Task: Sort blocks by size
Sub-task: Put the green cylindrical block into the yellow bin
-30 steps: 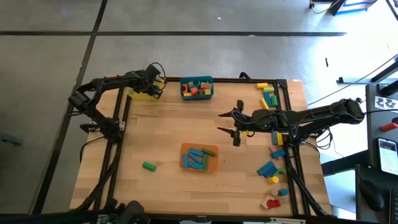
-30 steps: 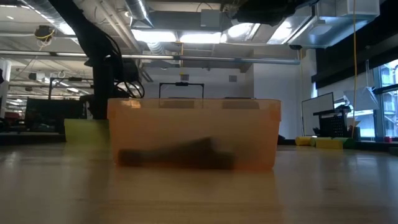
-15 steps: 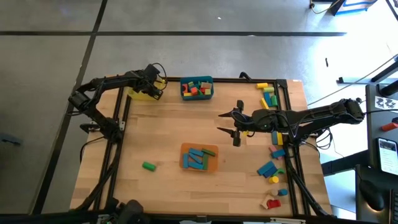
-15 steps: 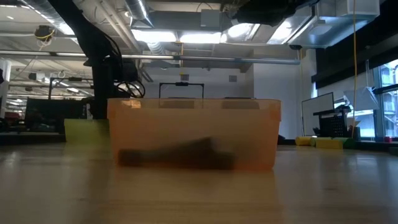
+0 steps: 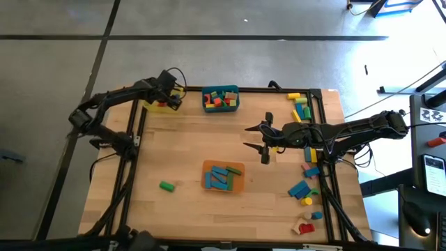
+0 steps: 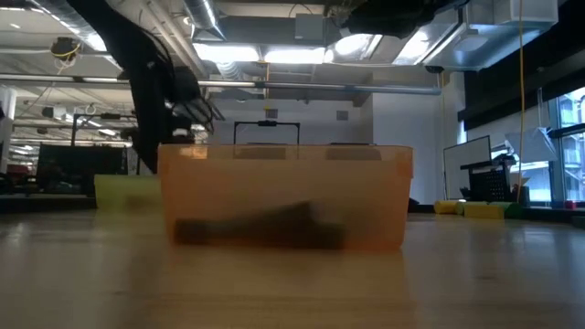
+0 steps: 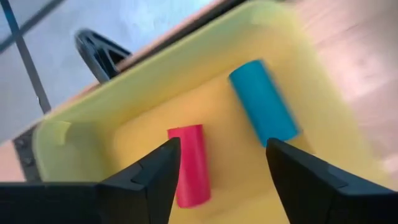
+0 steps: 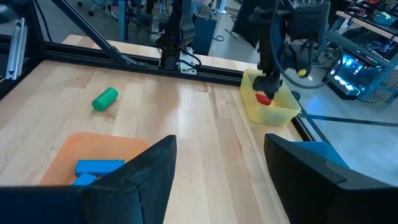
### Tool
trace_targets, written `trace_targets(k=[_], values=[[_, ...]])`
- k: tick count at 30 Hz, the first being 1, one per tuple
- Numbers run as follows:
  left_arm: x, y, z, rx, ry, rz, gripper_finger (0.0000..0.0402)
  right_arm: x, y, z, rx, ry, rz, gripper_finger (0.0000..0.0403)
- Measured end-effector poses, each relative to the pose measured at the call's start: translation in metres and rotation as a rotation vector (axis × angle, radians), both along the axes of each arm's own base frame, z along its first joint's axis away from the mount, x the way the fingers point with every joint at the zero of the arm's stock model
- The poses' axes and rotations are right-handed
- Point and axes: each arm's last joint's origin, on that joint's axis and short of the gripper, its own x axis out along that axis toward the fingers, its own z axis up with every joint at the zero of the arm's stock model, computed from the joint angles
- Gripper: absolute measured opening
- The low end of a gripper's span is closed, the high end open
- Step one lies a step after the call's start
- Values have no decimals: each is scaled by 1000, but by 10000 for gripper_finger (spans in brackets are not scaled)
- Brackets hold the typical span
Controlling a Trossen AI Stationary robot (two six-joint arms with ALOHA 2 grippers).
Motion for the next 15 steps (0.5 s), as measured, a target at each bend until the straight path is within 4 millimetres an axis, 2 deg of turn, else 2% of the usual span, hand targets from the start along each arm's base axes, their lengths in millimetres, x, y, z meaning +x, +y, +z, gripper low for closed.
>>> trace_targets(k=[7,15], values=[[5,-34,37,86,-59,-154,220,0,0,0,0,0,0,241],[25,-83,57,83,-143,-460,221,0,0,0,0,-4,0,241]])
